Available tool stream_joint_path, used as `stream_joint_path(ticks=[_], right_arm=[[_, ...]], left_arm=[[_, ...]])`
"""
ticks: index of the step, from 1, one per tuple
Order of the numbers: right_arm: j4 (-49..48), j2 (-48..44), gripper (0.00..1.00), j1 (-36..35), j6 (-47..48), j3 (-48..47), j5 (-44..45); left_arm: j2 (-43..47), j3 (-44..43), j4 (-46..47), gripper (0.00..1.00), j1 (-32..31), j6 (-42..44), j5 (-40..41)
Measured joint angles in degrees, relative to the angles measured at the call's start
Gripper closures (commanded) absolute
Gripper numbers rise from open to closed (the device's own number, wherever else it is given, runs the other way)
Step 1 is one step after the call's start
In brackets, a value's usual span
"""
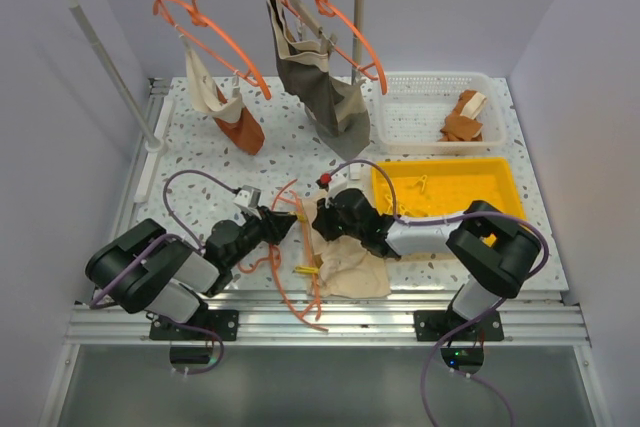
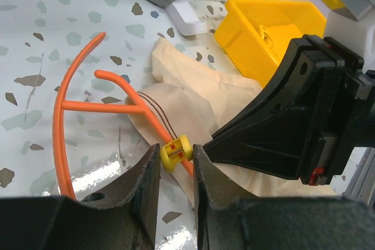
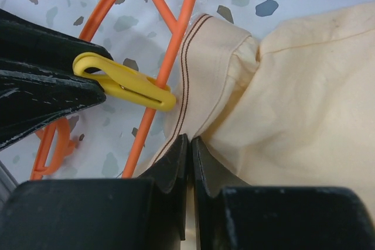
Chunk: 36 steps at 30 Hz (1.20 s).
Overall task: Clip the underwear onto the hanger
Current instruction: Adjust the underwear at the center of the board.
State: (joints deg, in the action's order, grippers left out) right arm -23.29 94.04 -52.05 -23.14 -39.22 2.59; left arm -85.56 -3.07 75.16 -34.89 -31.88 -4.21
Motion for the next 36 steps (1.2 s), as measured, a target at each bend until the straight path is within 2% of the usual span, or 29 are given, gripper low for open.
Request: stream_joint_path(ticks=[36], right_arm=[[-2.03,-3.93,1.0,2.62,-2.56,5.03,-6.49]], left_arm=[[1.18,0.0,-0.04,1.0,0.0,-0.09,0.04]])
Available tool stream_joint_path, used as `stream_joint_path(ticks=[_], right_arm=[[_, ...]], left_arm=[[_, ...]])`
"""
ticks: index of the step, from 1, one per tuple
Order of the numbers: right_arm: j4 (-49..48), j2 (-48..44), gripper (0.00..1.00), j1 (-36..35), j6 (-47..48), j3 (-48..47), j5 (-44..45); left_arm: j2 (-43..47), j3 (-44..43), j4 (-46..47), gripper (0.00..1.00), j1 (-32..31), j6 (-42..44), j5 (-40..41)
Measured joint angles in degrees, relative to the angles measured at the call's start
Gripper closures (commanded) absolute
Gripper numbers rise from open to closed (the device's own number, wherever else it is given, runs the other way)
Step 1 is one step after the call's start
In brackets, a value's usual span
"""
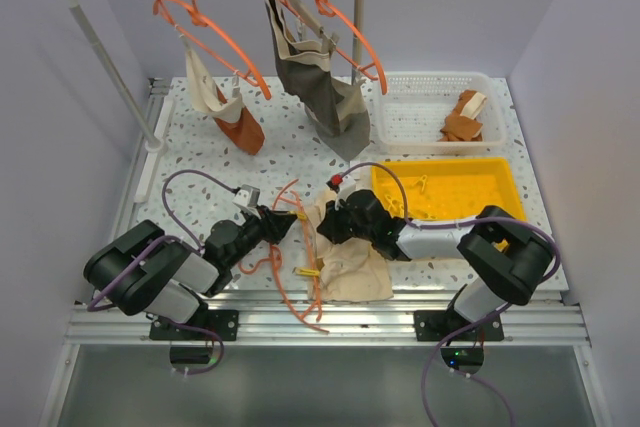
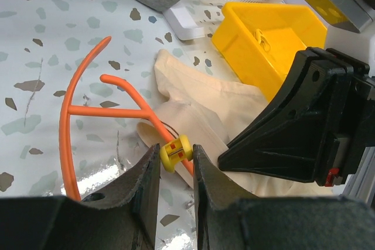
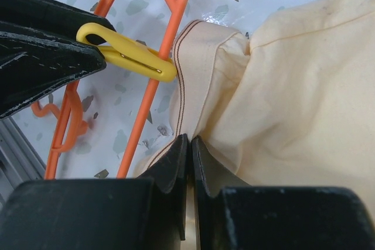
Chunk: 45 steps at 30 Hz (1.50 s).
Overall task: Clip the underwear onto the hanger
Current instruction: Adjust the underwear at the center of the board.
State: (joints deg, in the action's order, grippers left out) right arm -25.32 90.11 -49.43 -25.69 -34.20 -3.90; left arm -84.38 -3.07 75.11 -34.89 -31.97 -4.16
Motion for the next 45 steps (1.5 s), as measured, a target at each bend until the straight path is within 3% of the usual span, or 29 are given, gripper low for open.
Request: stream_joint_path(ticks=[27,39,45], right_arm=[[0.37,-2.45,1.0,0.33,0.42,1.01,-3.15],[3.72,-2.25,1.0,0.33,-0.02,1.77,0.37],[5.6,-1.57,1.0,0.33,-0.04,1.86,0.35]], left_arm=[[-4.74,0.0,0.04,1.0,-2.4,-0.46,-0.02],[-5.95,-0.22,0.15,1.0,-3.17,-0.46,-0.09],[-6.73,-0.35,0.59,0.94,-3.17,-0.87,-0.42]])
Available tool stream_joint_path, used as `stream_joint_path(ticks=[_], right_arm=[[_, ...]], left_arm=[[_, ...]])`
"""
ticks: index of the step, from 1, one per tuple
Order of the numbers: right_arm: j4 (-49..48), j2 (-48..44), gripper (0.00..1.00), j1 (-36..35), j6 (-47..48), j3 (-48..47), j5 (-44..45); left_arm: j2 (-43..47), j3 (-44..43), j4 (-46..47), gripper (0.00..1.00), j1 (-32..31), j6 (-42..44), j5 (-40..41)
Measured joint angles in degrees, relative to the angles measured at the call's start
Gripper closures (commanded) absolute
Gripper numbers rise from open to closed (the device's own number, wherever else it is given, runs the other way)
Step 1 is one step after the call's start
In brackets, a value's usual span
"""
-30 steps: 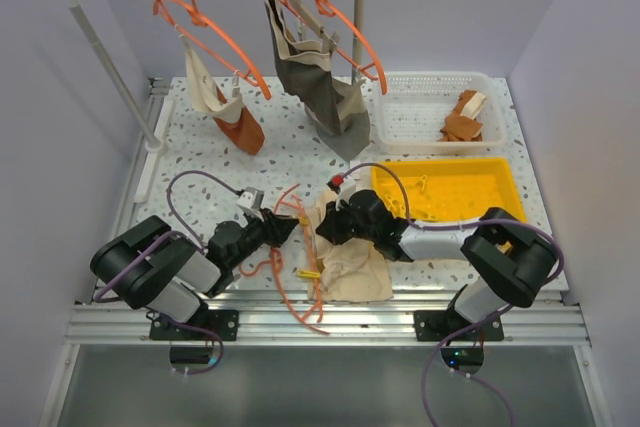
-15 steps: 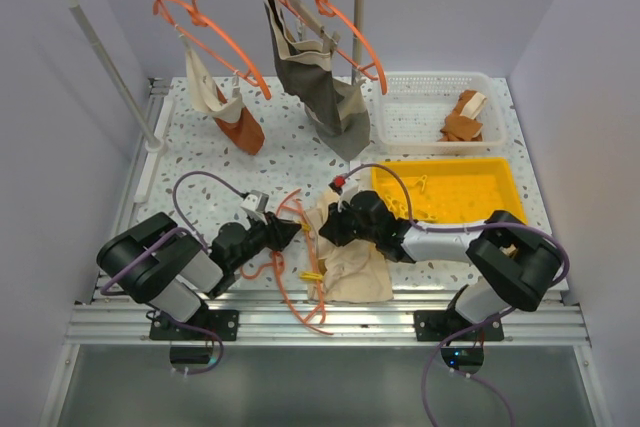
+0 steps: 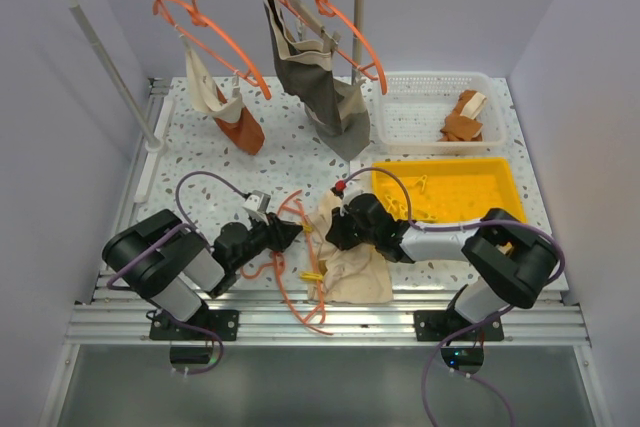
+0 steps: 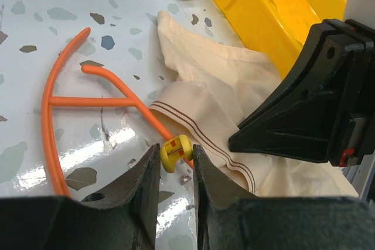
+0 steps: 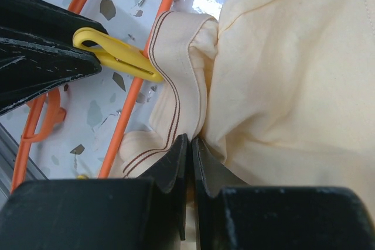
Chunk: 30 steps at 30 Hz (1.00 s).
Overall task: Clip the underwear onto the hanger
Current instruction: Adjust the underwear at the center of the board.
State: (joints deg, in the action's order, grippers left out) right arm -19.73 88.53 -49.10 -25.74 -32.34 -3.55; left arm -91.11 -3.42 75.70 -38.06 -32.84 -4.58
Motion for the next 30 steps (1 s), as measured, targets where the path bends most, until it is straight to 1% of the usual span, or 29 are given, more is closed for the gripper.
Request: stream_joint_path(ticks=[3,10,12,13,16,24,30], right_arm=[[0.9,-0.31,1.0,0.0,0.04,0.0,-0.13],[3.13,-0.79,1.0,-0.42,0.22,-0.04,-0.48],[4.11,-0.83,1.0,-0.76,0.26,-0.11,-0.44],[4.66,-0.96,1.0,-0.9,0.26,-0.13,-0.37],[6.67,-2.14,1.0,-1.16,0.26,-0.15,0.07],[12.94,-7.3,1.0,-1.53,0.24,-0.11,2.47],[14.93,-7.87,0.99,-1.53,0.26,-0.13,3.15]], left_arm=[[-0.44,-0.15,0.09,0.92,0.0,-0.68,-0.28],[-0.74,-0.44,0.09,0.9,-0.68,-1.05,-0.66],[-1.01,-0.72,0.07,0.92,-1.01,-1.05,-0.72],[-1.05,-0.76,0.07,0.96,-1.09,-1.05,-0.74],[-1.07,-0.76,0.07,1.0,-1.27,-1.05,-0.68],[-1.03,-0.76,0.04,1.0,-1.46,-1.03,-0.5],[-0.39,-0.74,-0.33,1.0,-1.46,-1.03,-0.09]])
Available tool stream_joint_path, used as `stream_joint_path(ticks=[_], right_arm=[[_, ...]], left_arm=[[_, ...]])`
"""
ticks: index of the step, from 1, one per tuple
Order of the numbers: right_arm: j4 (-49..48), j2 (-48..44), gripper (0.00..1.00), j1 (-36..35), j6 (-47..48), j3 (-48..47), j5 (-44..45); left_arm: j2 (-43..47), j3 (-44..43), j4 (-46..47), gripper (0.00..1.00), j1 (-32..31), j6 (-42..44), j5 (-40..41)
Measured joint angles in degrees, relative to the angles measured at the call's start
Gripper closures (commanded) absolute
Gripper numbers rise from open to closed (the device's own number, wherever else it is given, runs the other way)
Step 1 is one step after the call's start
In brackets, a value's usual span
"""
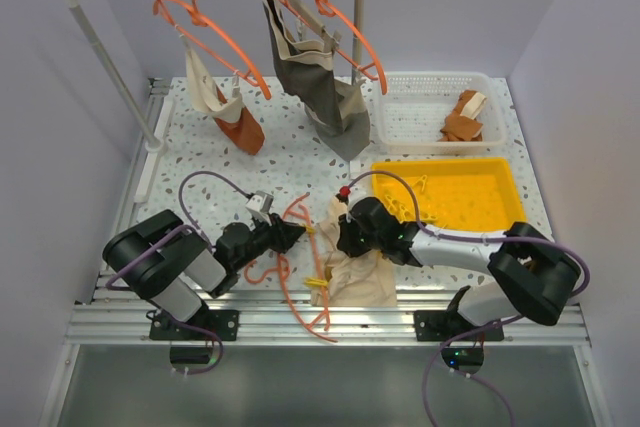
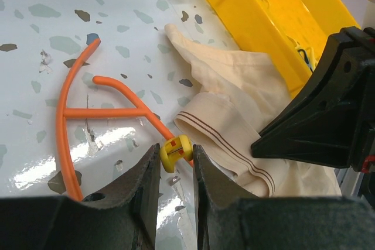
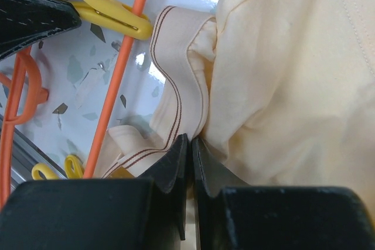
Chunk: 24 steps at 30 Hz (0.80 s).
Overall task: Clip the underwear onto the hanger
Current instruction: Adjust the underwear at the center of the board.
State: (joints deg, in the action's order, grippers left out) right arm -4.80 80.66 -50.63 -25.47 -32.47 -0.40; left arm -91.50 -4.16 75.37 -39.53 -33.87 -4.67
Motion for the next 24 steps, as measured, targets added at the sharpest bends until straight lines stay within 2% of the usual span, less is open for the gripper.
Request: stream_joint_path(ticks=[1,4,8,15,24], right_arm=[[0.07,0.17,0.83,0.0,0.02,-0.04,-0.02],[0.33,0.72,0.53,0.0,0.66,-0.2,-0.09],[0.96,-0.07,0.5,-0.28,2.1,-0.76,0.5],[-0.15,-3.37,0.51,-0.37,5.51,-3.93,2.03],[-3.26,4.33,0.53,-0.28,8.61,-7.19,3.93]], left_arm=[[0.28,0.02,-0.09,1.0,0.0,0.0,0.04],[1.16,0.04,-0.07,1.0,0.0,0.0,0.22],[1.49,0.04,-0.09,1.0,0.0,0.0,0.26],[1.36,0.04,-0.07,1.0,0.0,-0.02,0.22],[0.9,-0.2,-0.04,1.0,-0.04,-0.04,0.15]])
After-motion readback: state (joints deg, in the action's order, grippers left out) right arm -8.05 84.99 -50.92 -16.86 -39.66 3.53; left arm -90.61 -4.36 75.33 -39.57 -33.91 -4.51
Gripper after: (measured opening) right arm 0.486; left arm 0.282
